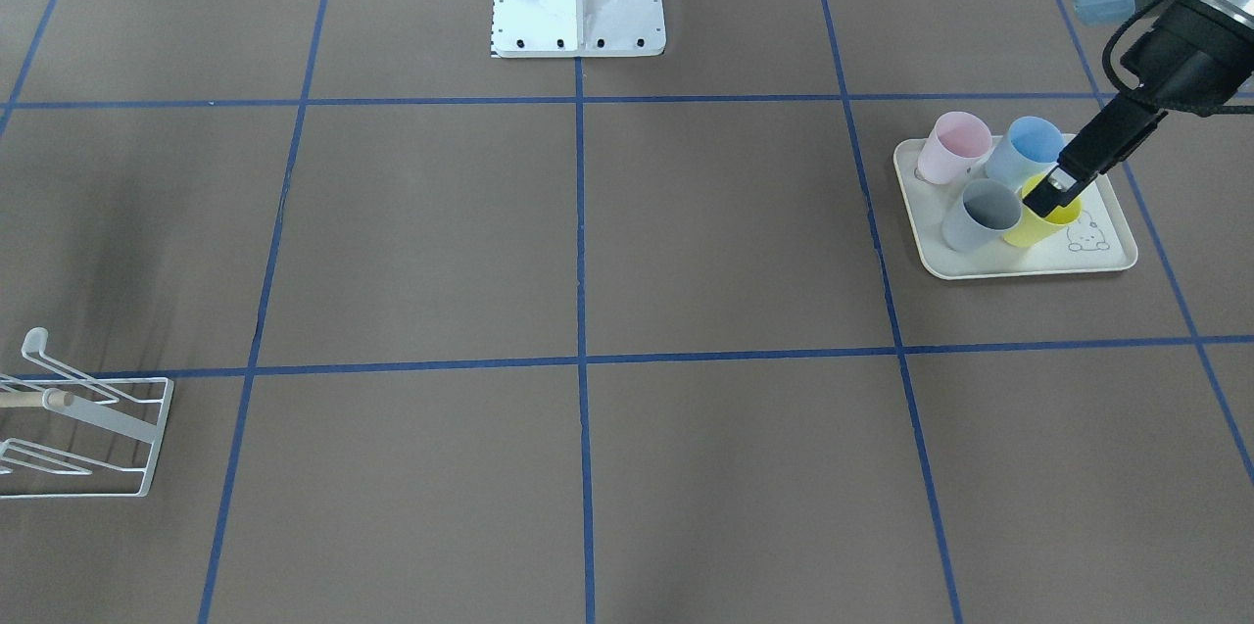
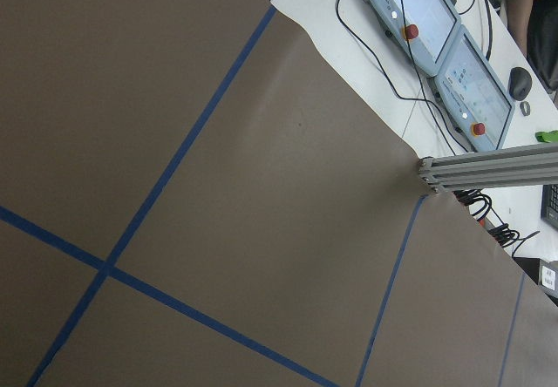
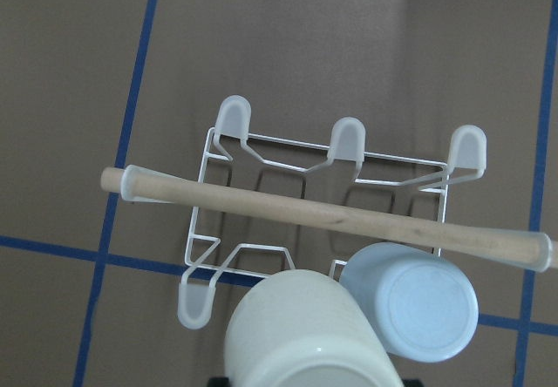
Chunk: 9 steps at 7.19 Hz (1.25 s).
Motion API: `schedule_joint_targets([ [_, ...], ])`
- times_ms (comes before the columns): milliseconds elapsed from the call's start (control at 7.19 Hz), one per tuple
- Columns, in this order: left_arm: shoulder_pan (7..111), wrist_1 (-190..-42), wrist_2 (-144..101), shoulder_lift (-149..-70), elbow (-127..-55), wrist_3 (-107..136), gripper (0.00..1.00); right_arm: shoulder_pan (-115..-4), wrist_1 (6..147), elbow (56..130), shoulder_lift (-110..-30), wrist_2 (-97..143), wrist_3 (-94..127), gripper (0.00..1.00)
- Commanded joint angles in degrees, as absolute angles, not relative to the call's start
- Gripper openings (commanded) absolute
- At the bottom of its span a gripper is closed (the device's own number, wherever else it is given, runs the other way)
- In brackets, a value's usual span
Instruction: Transfer IKEA cup to right arm and place on rack
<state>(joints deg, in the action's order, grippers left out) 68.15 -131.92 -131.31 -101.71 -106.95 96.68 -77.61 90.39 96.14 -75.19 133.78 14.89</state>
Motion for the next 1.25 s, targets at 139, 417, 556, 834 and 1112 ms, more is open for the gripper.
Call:
schedule_joint_targets([
  [139, 68.11, -131.92, -131.31, -101.69, -106.96, 96.68, 1.0, -76.99, 90.09, 93.96, -74.53, 133.68, 14.68, 0.3],
  [417, 68.03, -131.92, -131.31, -101.69, -106.96, 96.68, 1.0, -76.73, 90.09, 93.0, -74.01, 133.59, 14.59, 0.3],
  [556, 68.03, -131.92, -131.4, -101.69, -106.96, 96.68, 1.0, -76.73, 90.09, 92.73, -74.0, 132.81, 13.2, 0.3],
  [834, 67.94, -131.92, -131.4, -101.78, -106.96, 96.68, 1.0, -76.64, 90.0, 91.33, -73.31, 132.36, 13.09, 0.3],
  [1112, 68.03, -131.92, -131.4, -101.78, -106.96, 96.68, 1.0, -76.38, 90.0, 89.22, -71.99, 132.36, 13.18, 0.3],
])
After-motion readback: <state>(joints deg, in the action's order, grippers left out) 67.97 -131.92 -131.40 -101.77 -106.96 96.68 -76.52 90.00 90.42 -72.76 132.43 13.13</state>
